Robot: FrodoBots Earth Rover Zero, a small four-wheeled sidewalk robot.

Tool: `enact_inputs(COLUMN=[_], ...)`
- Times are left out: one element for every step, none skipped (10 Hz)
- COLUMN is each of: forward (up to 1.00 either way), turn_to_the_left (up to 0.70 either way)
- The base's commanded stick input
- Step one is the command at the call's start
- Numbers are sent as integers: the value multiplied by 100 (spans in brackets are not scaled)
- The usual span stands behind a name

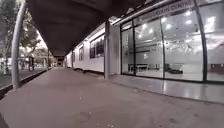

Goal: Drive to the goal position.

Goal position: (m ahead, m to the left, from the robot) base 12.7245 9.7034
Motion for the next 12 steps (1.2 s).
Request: enact_inputs(forward=[70,70,70,70,70,70,70,70,70,70,70,70], turn_to_the_left=[35,35,27,8,0,0,0,0,0,0,0,0])
